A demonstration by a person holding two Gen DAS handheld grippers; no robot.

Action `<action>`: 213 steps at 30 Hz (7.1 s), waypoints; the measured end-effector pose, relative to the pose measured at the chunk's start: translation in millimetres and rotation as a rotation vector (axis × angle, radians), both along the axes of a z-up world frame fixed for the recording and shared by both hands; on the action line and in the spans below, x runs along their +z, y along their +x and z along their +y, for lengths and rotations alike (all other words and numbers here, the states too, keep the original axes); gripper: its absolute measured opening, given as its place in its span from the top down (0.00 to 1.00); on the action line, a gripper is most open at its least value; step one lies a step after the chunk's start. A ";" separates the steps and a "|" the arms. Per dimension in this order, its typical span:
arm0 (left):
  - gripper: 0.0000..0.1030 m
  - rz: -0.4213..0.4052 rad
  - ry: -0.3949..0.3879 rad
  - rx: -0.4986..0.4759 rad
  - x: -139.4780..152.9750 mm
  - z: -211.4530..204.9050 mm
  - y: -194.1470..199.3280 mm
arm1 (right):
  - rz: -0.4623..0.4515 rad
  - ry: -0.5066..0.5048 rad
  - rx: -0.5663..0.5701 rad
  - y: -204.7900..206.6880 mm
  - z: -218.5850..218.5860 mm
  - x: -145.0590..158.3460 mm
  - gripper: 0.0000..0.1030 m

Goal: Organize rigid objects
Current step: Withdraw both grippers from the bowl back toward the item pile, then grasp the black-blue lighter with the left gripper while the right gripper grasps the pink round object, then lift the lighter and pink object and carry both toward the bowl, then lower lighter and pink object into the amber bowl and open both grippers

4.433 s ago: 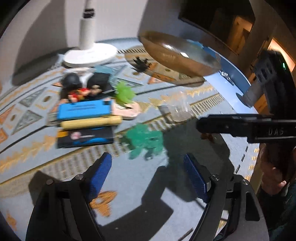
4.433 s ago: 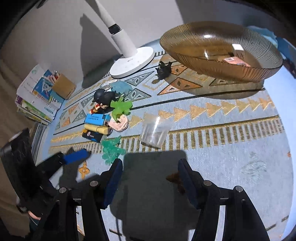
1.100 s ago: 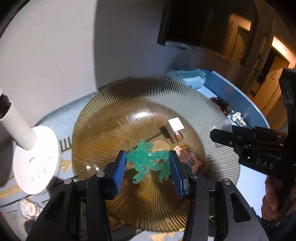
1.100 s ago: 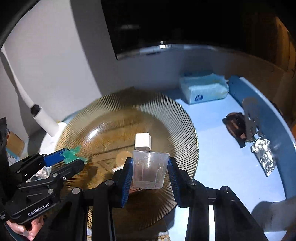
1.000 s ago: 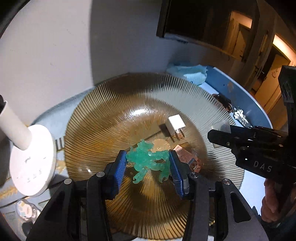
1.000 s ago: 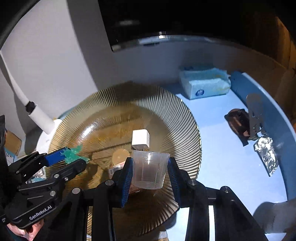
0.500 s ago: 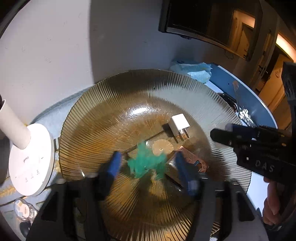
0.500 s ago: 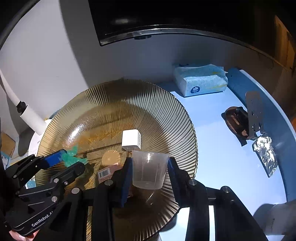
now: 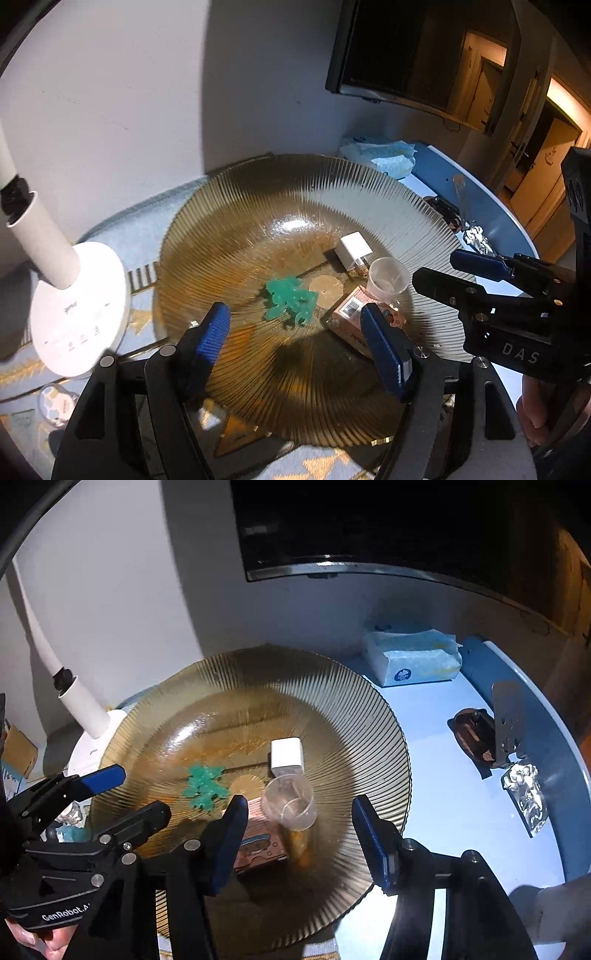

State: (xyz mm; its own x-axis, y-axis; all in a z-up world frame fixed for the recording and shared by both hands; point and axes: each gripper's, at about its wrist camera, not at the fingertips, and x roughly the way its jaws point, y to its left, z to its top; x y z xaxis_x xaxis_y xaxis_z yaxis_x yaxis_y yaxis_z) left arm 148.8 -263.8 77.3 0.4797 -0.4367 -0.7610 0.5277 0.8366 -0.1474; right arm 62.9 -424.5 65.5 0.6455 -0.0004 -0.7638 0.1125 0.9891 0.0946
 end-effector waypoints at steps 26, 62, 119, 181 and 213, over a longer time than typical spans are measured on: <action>0.30 -0.036 -0.075 0.345 21.1 265.8 -135.6 | -0.048 0.130 0.317 -133.6 132.2 -17.8 0.43; 0.25 0.085 0.138 0.330 -68.0 286.0 -143.8 | 0.126 -0.070 0.558 -64.8 269.5 -73.3 0.43; 0.91 -0.047 0.002 0.279 -32.0 284.7 -168.3 | 0.013 -0.048 0.480 -141.7 227.7 -63.6 0.62; 0.81 -0.245 0.020 0.131 58.5 179.0 -161.6 | -0.172 0.126 0.204 -154.3 96.7 8.2 0.62; 0.80 0.053 -0.001 -0.008 -6.7 -23.2 -15.8 | 0.029 0.018 -0.058 -23.0 -6.2 -1.7 0.62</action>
State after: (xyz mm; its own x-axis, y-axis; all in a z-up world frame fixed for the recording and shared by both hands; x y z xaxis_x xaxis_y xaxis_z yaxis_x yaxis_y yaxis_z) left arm 133.0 -286.9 70.7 0.4350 -0.4411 -0.7850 0.5261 0.8320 -0.1760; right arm 40.0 -430.6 63.7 0.6228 -0.0228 -0.7821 0.1723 0.9790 0.1086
